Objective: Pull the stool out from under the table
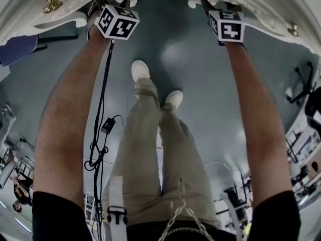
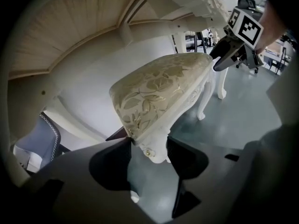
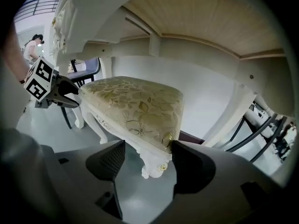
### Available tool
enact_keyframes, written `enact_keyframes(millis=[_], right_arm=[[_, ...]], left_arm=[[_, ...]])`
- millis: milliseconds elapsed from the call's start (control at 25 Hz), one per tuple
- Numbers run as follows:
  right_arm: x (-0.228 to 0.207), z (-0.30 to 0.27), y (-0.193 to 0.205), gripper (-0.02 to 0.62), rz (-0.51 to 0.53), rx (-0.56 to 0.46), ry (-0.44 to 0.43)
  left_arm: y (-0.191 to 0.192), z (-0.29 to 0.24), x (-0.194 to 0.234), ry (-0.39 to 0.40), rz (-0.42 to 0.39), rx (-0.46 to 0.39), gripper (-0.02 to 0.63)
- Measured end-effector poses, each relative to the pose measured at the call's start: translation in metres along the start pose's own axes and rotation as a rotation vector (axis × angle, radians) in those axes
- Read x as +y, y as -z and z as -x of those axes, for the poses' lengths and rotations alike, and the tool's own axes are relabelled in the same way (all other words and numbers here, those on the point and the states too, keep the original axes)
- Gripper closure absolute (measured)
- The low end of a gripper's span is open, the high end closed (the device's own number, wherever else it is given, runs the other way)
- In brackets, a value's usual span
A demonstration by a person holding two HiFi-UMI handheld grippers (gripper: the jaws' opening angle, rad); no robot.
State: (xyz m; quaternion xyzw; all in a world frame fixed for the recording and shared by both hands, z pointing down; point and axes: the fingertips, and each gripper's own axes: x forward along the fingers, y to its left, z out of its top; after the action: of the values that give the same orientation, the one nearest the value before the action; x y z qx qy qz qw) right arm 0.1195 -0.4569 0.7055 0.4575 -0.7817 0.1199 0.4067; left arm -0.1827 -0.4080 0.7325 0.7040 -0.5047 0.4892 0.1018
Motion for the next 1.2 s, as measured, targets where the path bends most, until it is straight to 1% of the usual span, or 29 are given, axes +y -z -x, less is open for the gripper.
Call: enact_keyframes(millis=[120, 240, 360, 440, 560, 680, 760, 800, 880, 960, 1040, 1120, 1200], right_arm=[[0.009, 0.004, 0.001, 0.308, 0.025, 0.019, -0.027], [0.037, 0.017, 0.007, 0.309, 0.055, 0.023, -0.083], [0.056, 0.028, 0.015, 0.308, 0.048, 0.016, -0.123], [0.056, 0.03, 0.02, 0.31, 0.032, 0.016, -0.114], [0.042, 0.027, 0.025, 0.308, 0.019, 0.03, -0.06], [0.034, 0.026, 0.023, 0.304, 0.012, 0.054, -0.016], [0.028, 0.027, 0.028, 0.291, 0.016, 0.071, -0.001], [0.025, 0.027, 0.031, 0.291, 0.024, 0.079, 0.005], [0.017, 0.027, 0.037, 0.291, 0.032, 0.096, 0.02], [0.012, 0.026, 0.04, 0.29, 0.022, 0.11, 0.027], [0.011, 0.022, 0.039, 0.29, 0.03, 0.122, 0.021], [0.012, 0.015, 0.039, 0.29, 0.036, 0.126, 0.004], [0.012, 0.006, 0.043, 0.281, -0.005, 0.126, -0.02]], left_arm=[[0.002, -0.002, 0.007, 0.004, 0.022, 0.001, 0.382], [0.012, -0.003, 0.021, -0.022, 0.039, 0.021, 0.378], [0.017, -0.003, 0.031, -0.032, 0.047, 0.027, 0.376], [0.019, 0.0, 0.027, -0.03, 0.021, 0.02, 0.375], [0.02, 0.01, 0.01, -0.006, 0.015, -0.003, 0.376], [0.028, 0.028, -0.016, 0.057, 0.006, -0.033, 0.376], [0.038, 0.038, -0.03, 0.098, -0.008, -0.028, 0.376], [0.044, 0.039, -0.031, 0.102, -0.001, -0.012, 0.376], [0.052, 0.037, -0.025, 0.085, 0.054, 0.016, 0.376], [0.047, 0.034, -0.019, 0.084, 0.094, 0.013, 0.367], [0.039, 0.028, -0.018, 0.101, 0.074, 0.01, 0.352], [0.03, 0.021, -0.019, 0.122, 0.026, 0.022, 0.341], [0.024, 0.016, -0.022, 0.153, 0.002, 0.046, 0.339]])
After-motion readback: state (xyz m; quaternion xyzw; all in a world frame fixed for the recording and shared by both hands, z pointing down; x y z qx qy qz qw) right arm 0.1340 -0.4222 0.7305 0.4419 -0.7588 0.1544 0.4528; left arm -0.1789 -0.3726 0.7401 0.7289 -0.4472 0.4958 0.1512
